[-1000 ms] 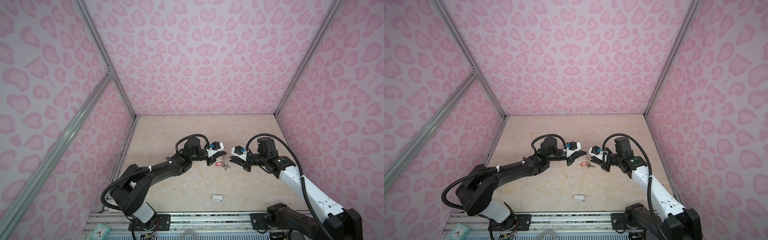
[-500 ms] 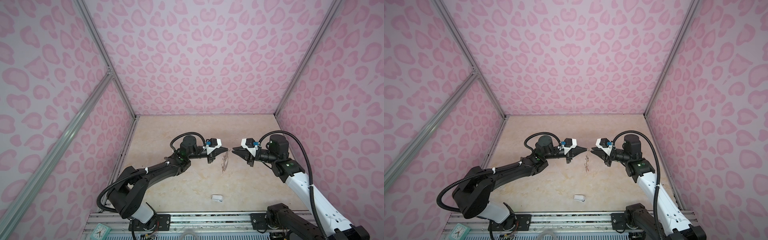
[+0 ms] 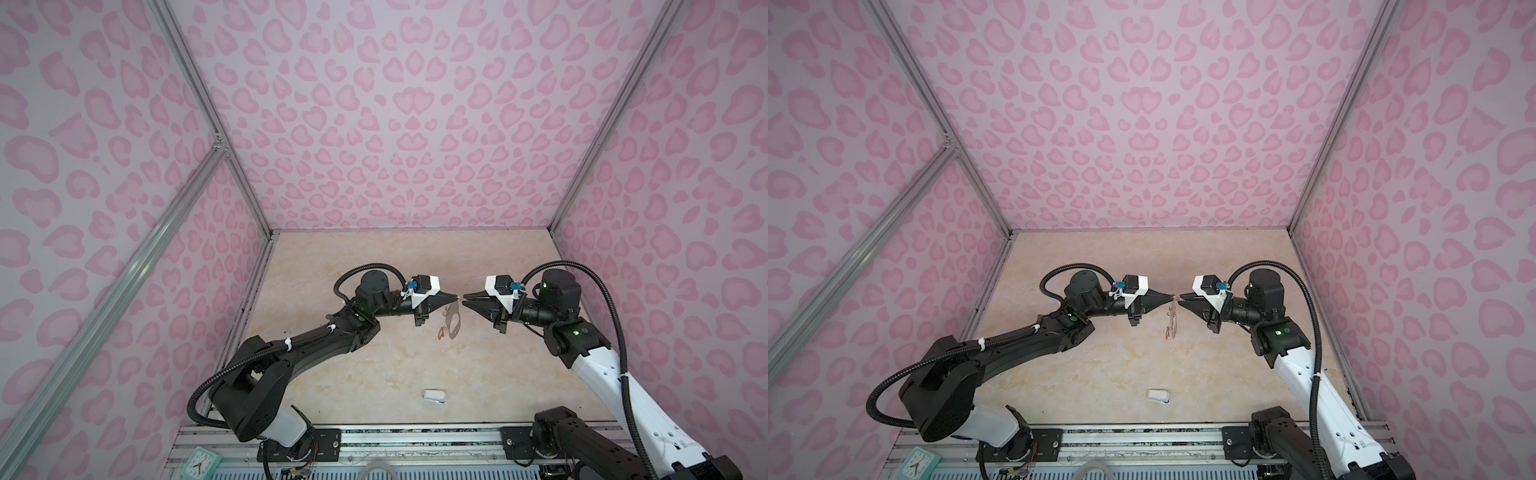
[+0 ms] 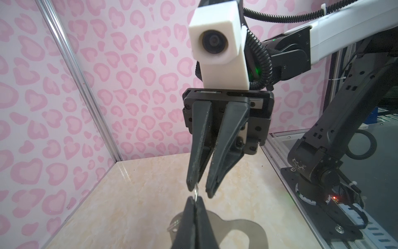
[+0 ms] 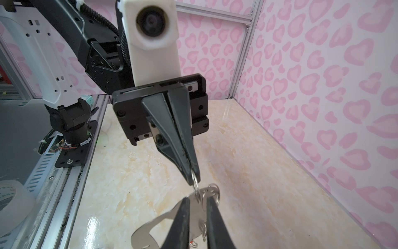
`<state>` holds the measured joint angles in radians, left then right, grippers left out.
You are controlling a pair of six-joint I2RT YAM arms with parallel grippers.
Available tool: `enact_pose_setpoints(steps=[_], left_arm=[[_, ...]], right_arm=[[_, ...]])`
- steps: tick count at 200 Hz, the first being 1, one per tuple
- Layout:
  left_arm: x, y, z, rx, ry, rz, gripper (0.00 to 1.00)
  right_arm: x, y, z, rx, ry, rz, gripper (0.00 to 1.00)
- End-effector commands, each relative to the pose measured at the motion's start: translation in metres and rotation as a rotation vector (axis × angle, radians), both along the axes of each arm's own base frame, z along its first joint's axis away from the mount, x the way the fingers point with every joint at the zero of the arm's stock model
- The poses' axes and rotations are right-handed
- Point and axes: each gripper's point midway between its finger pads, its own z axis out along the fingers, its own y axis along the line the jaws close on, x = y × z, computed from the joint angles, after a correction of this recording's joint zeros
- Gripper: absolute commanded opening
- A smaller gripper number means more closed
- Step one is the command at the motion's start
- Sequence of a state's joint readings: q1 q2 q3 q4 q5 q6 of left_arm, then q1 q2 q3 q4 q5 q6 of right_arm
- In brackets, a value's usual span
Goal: Put the keys on the keyring
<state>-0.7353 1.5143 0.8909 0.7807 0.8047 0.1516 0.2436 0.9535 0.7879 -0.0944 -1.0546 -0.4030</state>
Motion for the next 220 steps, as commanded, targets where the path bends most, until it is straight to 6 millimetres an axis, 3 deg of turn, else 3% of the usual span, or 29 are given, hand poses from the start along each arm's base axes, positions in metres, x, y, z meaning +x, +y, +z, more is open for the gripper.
enact_pose_setpoints(steps=[1, 108, 167, 192, 220], left_arm=[[-0.006, 0.003, 0.020, -0.053, -0.047, -0.017, 0.03], [-0.014, 0.002, 0.021, -0.061, -0.051, -0.054, 0.03], [-0.015, 0.001, 0.020, -0.057, -0.041, -0.062, 0.03], [0.000, 0.005, 0.009, -0.037, 0.029, -0.003, 0.18], [0.032, 0.032, -0.002, -0.029, 0.152, 0.151, 0.34]], right_arm=[[-0.004, 0.005, 0.001, 0.016, 0.005, 0.032, 0.17], [-0.005, 0.009, -0.003, 0.014, 0.024, 0.049, 0.12], [-0.003, 0.010, -0.003, 0.015, 0.022, 0.050, 0.00], [-0.002, 0.009, -0.011, -0.010, 0.035, 0.042, 0.00], [0.002, 0.005, -0.021, -0.053, 0.041, 0.012, 0.00]])
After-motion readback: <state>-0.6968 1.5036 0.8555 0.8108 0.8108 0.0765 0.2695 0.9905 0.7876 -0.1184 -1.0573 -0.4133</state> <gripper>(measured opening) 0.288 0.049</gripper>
